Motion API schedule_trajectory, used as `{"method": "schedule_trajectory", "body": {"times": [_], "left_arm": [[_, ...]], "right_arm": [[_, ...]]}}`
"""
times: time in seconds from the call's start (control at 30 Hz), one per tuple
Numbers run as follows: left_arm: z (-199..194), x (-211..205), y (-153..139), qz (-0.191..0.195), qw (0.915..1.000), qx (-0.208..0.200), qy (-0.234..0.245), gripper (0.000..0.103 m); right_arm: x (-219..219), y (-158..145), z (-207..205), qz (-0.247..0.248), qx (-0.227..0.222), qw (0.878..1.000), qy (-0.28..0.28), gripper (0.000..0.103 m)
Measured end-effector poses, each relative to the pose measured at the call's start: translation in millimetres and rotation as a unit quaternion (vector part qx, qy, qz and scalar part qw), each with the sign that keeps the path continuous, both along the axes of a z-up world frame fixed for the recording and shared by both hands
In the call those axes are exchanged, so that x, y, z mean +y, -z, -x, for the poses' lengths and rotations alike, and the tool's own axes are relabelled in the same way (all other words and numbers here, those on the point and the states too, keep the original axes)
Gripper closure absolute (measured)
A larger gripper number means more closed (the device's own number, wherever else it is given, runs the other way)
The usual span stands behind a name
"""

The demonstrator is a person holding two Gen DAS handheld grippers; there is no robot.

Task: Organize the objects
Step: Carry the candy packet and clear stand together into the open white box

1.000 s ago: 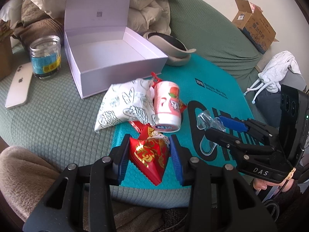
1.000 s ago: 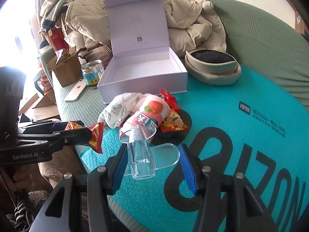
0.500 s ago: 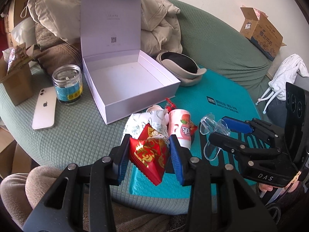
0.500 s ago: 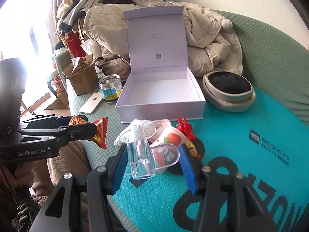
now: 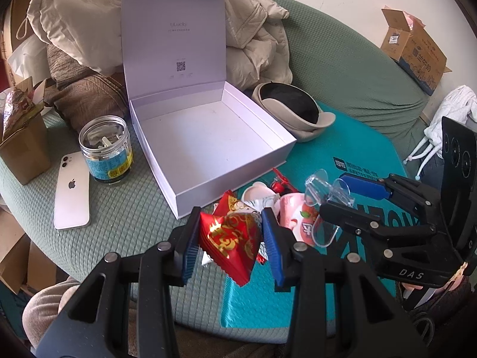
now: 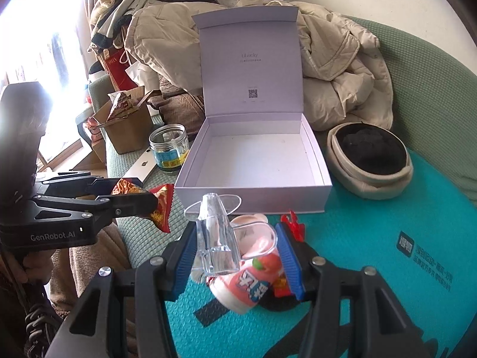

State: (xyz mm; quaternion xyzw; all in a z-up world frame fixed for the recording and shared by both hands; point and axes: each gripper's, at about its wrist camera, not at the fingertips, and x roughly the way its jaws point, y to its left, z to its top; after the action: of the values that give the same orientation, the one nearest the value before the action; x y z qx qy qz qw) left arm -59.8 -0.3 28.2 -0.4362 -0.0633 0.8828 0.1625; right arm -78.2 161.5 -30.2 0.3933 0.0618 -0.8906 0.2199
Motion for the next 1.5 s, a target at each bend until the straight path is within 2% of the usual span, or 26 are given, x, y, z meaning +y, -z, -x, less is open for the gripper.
{"method": "schedule_trajectory", "body": {"times": [0.43,1.2,1.5], "left_arm": [[61,-8,-5,0.020,0.9998,-0.002,-0.002,0.065],[172,-13,16,0.043,0.9989,-0.017,0.000,0.065],[206,-18,30,0.056,0.9981,-0.024,-0.011,0.065]], "right_arm": [[-13,1,66,0.003,-0.006,1.000,-0.023,0.049],[-30,6,173,-0.022,0.004,0.999,-0.029,0.049],[-41,20,204,-0.040,0.003,0.999,-0.033,0.049]]}}
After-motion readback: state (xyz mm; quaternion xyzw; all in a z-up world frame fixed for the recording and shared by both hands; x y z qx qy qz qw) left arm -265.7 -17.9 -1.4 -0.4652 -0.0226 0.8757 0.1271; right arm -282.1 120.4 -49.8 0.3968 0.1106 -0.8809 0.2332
